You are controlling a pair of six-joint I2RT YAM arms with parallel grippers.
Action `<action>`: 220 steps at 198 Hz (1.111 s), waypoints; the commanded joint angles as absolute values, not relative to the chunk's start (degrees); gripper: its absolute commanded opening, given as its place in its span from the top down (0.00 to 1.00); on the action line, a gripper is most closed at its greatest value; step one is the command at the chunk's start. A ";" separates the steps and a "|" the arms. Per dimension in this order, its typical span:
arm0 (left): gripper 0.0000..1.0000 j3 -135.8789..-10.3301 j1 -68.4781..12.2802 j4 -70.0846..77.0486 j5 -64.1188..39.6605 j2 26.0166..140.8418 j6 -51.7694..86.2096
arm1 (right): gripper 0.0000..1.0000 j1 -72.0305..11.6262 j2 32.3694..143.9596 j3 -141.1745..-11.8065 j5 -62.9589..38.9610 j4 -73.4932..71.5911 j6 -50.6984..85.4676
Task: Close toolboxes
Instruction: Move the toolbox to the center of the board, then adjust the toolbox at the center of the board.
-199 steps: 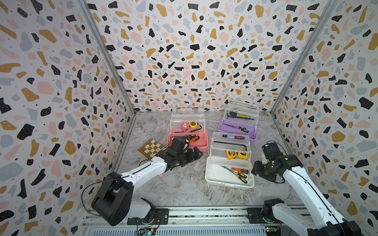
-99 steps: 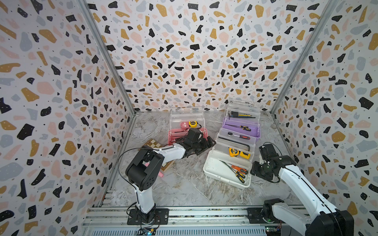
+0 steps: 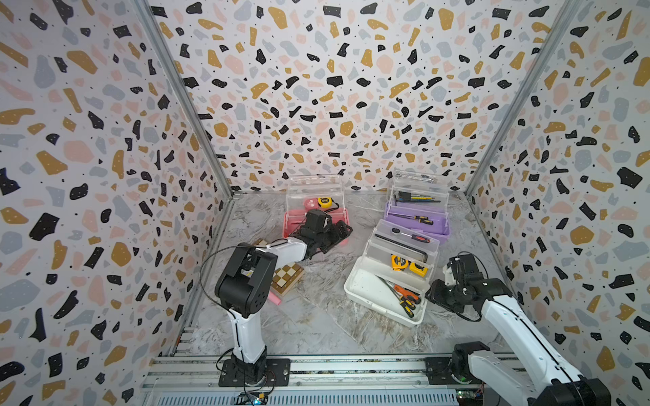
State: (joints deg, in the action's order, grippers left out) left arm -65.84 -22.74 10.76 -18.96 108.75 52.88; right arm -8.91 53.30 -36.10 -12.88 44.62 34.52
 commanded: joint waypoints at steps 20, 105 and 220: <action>0.01 -68.54 -18.68 9.84 -16.34 110.02 47.33 | 0.55 -10.15 52.70 -36.91 -16.75 42.67 36.58; 0.01 -67.80 -17.65 -4.41 -19.61 98.07 43.13 | 0.43 -12.95 47.27 -38.10 -18.08 48.15 39.56; 0.01 -63.92 -17.49 -10.04 -24.51 94.23 41.08 | 0.75 -24.03 55.89 -34.66 -8.28 44.65 45.37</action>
